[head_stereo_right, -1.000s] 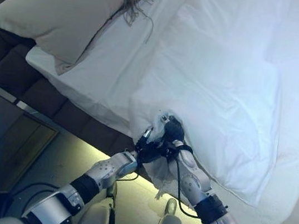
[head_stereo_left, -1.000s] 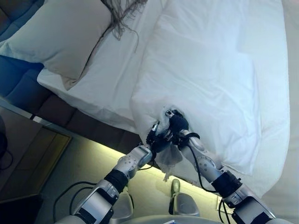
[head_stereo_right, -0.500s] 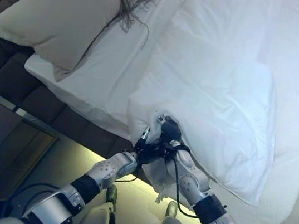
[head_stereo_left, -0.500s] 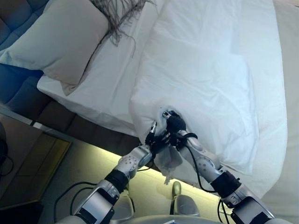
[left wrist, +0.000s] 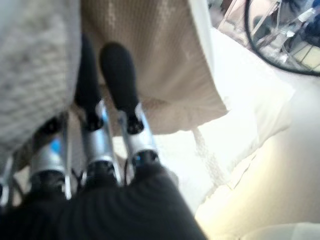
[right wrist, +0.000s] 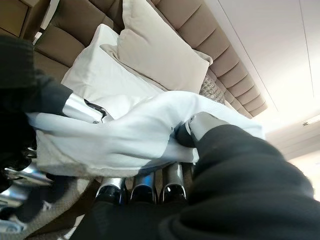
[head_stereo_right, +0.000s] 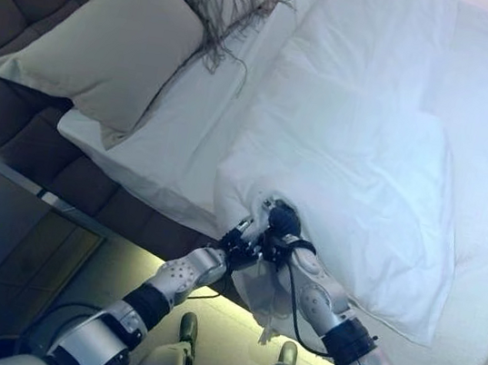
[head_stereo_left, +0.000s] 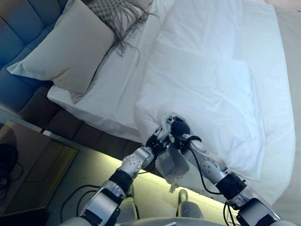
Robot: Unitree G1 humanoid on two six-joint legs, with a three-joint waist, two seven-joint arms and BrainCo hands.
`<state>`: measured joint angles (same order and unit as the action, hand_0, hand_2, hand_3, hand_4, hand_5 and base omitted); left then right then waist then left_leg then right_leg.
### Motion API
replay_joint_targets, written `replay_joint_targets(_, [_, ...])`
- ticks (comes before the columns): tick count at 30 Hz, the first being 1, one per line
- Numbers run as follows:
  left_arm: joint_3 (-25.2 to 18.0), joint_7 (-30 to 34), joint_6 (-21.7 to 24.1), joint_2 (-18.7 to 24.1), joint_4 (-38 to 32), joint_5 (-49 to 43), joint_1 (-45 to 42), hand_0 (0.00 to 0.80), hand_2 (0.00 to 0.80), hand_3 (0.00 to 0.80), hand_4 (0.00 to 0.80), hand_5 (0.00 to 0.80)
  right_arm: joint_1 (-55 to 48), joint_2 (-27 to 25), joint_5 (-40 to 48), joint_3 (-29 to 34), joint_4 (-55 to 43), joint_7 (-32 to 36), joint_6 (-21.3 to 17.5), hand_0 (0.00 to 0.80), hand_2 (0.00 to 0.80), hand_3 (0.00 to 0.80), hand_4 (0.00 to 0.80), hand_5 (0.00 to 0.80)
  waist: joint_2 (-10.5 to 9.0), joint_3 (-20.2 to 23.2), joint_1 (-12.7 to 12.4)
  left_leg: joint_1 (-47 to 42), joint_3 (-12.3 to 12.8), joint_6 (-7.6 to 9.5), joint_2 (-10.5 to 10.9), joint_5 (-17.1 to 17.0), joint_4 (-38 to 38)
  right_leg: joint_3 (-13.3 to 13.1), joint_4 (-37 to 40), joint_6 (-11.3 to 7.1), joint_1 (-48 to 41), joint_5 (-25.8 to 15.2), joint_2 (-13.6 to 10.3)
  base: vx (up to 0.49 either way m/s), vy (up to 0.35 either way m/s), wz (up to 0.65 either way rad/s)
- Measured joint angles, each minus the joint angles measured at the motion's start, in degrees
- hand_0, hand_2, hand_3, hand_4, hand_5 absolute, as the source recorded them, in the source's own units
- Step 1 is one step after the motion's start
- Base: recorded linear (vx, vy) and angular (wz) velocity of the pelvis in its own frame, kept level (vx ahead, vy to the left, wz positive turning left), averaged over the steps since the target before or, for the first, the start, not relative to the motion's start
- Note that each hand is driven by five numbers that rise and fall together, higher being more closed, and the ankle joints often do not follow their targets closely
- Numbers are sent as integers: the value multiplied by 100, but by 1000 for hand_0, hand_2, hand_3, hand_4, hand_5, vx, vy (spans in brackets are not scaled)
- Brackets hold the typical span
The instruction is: Make the bed neatly
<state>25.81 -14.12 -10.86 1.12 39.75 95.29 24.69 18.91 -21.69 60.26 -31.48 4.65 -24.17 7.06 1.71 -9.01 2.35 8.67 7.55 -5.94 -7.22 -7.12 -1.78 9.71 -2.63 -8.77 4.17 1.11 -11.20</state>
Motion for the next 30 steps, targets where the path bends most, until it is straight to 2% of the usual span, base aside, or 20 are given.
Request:
replay_joint_targets(8, [-4, -3, 5, 8, 17, -11, -1, 800, 800, 800, 800, 800, -23, 0, 0, -37, -1, 0, 0, 800, 800, 800, 800, 800, 0, 1, -1, -14, 0, 0, 9, -18, -66, 21, 57, -7, -23, -10, -6, 0, 0, 0])
replay_joint_targets(9, [-3, 2, 5, 8, 23, -15, -2, 800, 800, 800, 800, 800, -37, 4, 0, -37, -1, 0, -1, 442, 442, 442, 442, 442, 1, 1, -3, -30, 0, 0, 12, -20, -78, 26, 74, -9, -43, -13, -6, 0, 0, 0])
replay_joint_targets(10, [-3, 7, 4, 7, 54, -20, -2, 800, 800, 800, 800, 800, -62, 5, 1, -37, -3, 2, -2, 0, 0, 0, 0, 0, 0, 1, -4, -65, 0, 0, 18, -20, -91, 31, 86, -10, -75, -14, -4, 0, 0, 0])
replay_joint_targets(17, [-84, 20, 148, 219, 230, -470, -221, 800, 800, 800, 800, 800, -589, 93, 247, -121, -245, 542, -11, 0, 0, 0, 0, 0, -35, 46, 16, -411, 33, -26, -2, -36, -276, 38, 232, -9, -383, -16, 14, 52, -33, -2])
replay_joint_targets(23, [-260, 3, 258, 377, 228, -717, -629, 800, 800, 800, 800, 800, -1255, 147, 463, -70, -477, 1279, -9, 0, 0, 0, 0, 0, -166, 202, 152, -622, 95, -44, -8, -19, -320, 22, 296, -9, -560, -15, 15, 61, -12, -4])
replay_joint_targets(30, [-464, -7, 273, 523, 223, -904, -1064, 800, 800, 800, 800, 800, -2089, 105, 734, -14, -512, 1943, 65, 0, 0, 0, 0, 0, -231, 471, 179, -719, 140, -44, -102, 20, -326, 8, 351, 37, -648, -48, 95, 38, -16, -4])
